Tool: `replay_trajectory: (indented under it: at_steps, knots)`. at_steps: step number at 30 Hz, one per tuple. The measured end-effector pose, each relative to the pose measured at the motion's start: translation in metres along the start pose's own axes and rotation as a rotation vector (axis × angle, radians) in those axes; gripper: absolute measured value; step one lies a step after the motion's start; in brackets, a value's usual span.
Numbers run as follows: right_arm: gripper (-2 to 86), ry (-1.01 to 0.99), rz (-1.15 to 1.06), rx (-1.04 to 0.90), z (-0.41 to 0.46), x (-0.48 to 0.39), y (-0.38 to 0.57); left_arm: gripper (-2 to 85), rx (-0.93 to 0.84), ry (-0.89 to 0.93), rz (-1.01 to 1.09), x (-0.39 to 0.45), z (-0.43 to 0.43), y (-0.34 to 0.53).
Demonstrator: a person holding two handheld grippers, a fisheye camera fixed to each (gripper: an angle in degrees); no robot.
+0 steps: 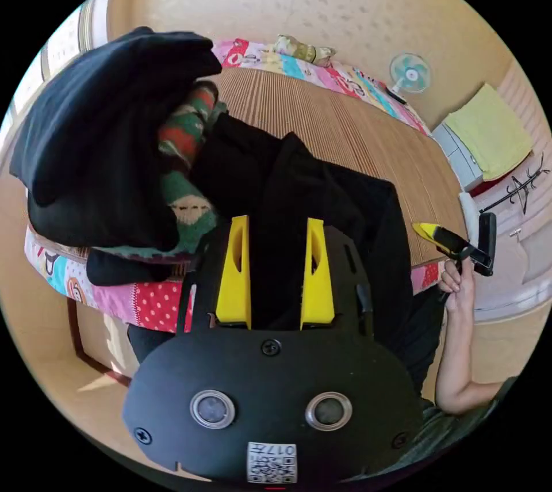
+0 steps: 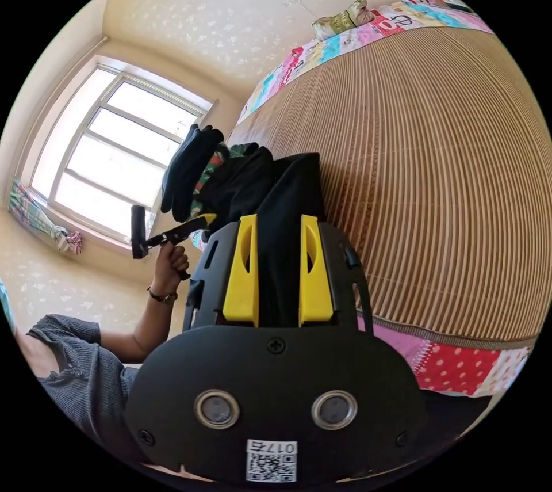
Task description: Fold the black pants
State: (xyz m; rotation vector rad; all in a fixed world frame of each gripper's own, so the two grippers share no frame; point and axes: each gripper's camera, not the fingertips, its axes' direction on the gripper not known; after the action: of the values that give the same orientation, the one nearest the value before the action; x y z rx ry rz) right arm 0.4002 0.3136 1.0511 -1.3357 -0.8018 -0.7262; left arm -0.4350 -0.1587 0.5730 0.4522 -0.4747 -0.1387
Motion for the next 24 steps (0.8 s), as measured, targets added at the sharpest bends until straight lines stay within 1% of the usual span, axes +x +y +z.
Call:
replay_trajectory:
  at_steps: [1,2,5,6,7,9,11,12,15,17,21,24]
  knots:
    - [10.2,-0.007,-0.018,0.002,0.006,-0.009,0.001,10.4,-0.025,0.000,0.004,0.001,0.013,-0.002]
    - [9.9,-0.008,-0.036,-0.006,0.011,-0.015,0.005,8.2,-0.020,-0.045,0.034,0.009,0.027,-0.001]
    - [8.7,0.019,-0.073,-0.067,0.020,-0.019,0.020,2.7,-0.013,-0.057,0.214,0.040,0.023,0.010]
    - [8.5,0.027,-0.079,-0.082,0.021,-0.017,0.024,2.0,-0.042,0.067,0.319,0.050,0.012,0.017]
    - [8.0,0.047,-0.081,-0.099,0.021,-0.013,0.031,1.7,-0.043,0.151,0.359,0.052,0.005,0.022]
    - [7.7,0.070,-0.084,-0.112,0.018,-0.005,0.042,1.1,0.021,0.419,0.428,0.045,-0.031,0.048]
    - [7.8,0.086,-0.055,-0.120,0.013,0.005,0.050,0.9,0.027,0.561,0.497,0.038,-0.051,0.066]
    - [7.8,0.086,-0.047,-0.114,0.011,0.007,0.051,0.9,-0.002,0.607,0.550,0.038,-0.058,0.077]
    - [8.5,0.070,-0.039,-0.044,0.004,0.004,0.048,1.0,-0.093,0.595,0.695,0.056,-0.060,0.107]
    - [10.0,0.052,-0.060,-0.012,0.012,-0.010,0.032,1.2,-0.145,0.582,0.694,0.061,-0.048,0.115]
    - [12.5,0.036,-0.102,-0.035,0.048,-0.039,-0.010,1.6,-0.231,0.623,0.629,0.060,-0.025,0.109]
    - [14.5,0.091,-0.136,-0.078,0.090,-0.068,-0.052,1.9,-0.232,0.569,0.693,0.077,-0.038,0.112]
